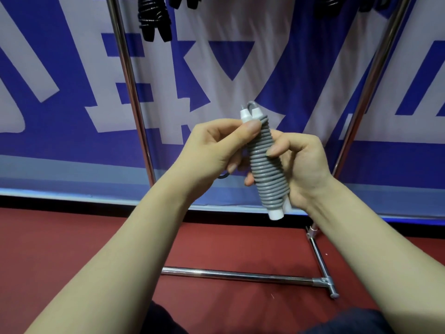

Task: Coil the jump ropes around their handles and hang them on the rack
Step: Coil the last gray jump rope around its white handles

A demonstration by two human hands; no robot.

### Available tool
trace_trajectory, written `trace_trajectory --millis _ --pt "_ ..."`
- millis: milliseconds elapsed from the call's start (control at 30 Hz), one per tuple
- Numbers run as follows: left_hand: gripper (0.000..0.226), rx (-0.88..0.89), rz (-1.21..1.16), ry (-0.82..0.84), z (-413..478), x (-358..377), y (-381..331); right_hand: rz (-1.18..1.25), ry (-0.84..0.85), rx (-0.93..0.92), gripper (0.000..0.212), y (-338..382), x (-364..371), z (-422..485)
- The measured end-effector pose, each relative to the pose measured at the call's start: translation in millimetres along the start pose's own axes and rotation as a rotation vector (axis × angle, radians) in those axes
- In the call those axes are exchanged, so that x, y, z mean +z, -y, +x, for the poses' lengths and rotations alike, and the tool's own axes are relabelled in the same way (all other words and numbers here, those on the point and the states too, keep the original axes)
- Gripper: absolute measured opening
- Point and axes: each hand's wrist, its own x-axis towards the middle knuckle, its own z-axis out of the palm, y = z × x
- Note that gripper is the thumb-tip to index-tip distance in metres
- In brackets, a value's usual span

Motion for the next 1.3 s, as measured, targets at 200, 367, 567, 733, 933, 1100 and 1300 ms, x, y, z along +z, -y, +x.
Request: trace_trajectory --millis 200,367,567,733,933,1100,1300 --pt "0.032 -0.059 0.061 -0.241 4.1 8.9 2.6 -0.906 -0.224 -0.309 0.062 -16.0 4.0 1.3" --pt "0.042 -0.015 0.145 -0.307 4.1 14.1 6.9 -1.266 -0.429 -0.505 0.043 -20.8 5.8 6.3" --pt "0.015 0.063 0.112 -0.051 3.5 -2.8 1.5 -0.573 -0.324 -0.314 0.049 -8.3 8.6 6.2" --pt "0.019 -0.034 -0.021 -0.044 6.5 -11.9 6.7 -0.299 -0.236 -0.210 0.040 -2.3 6.3 5.5" --pt "0.019 -0.042 -0.087 -0.033 8.7 -9.6 7.2 -0.046 0.031 -0.025 0.054 2.0 -0.5 3.8" --pt "0.010 -0.049 0.012 -0.045 8.5 -8.3 8.3 -0.180 -0.039 -0.023 0.073 -3.2 0.3 3.3" --pt "0.037 -0.057 -0.145 0.050 8.2 -7.5 21.6 -0.053 -0.086 -0.027 0.046 2.2 -0.8 3.5"
